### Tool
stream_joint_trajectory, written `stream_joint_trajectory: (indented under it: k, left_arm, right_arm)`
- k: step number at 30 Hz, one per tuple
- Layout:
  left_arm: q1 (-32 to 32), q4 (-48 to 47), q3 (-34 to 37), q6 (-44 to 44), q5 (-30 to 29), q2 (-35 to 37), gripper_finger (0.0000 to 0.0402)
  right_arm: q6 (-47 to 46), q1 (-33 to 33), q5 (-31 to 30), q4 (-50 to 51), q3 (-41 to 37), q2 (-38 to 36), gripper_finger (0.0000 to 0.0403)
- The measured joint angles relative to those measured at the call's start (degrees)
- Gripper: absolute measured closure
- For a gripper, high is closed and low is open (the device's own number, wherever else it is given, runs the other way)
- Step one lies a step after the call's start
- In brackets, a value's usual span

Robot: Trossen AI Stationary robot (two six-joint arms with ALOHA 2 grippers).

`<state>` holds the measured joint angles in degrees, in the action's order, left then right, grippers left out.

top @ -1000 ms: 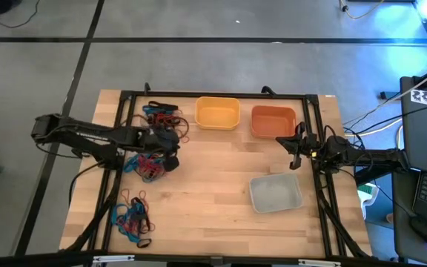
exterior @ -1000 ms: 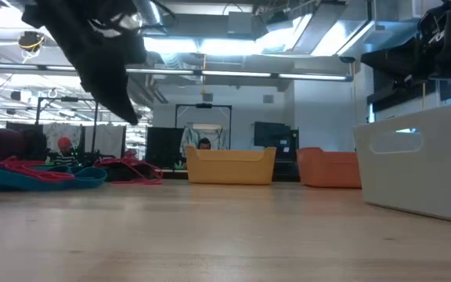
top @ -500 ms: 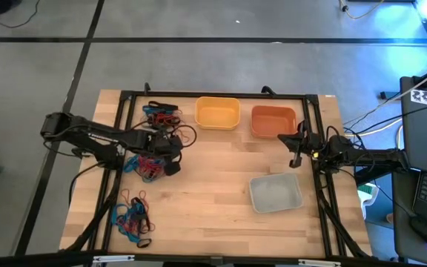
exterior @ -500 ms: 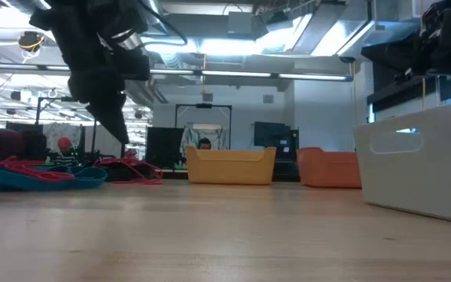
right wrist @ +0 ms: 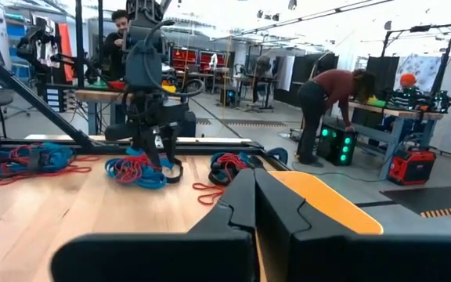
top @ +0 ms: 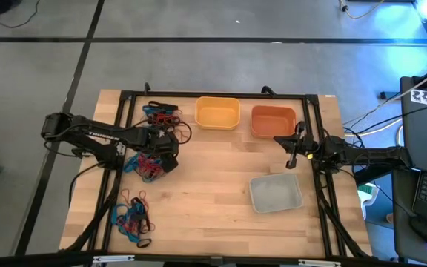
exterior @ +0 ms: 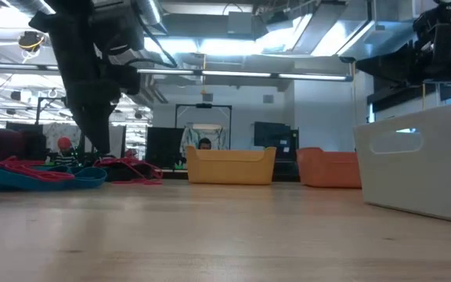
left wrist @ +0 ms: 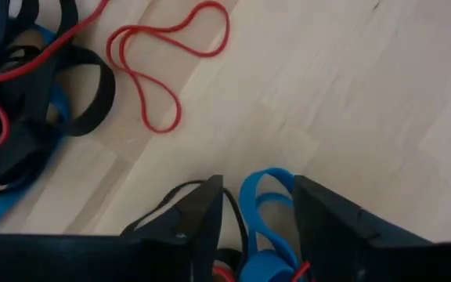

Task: Sort rubber bands into baskets
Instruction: Put the blue rubber band into the yellow bin

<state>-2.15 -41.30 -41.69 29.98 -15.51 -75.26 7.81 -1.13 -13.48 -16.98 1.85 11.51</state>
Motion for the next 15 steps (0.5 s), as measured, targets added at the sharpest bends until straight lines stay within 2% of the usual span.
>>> stream_joint_trajectory:
  k: [15]
  left_arm:
    - [-1.1, 0.7, 0.02, -1.7, 0.68, -11.56, 0.0259]
  right_arm:
    - [-1.53, 0.01, 0.03, -0.04, 0.0, 0.37, 0.0397]
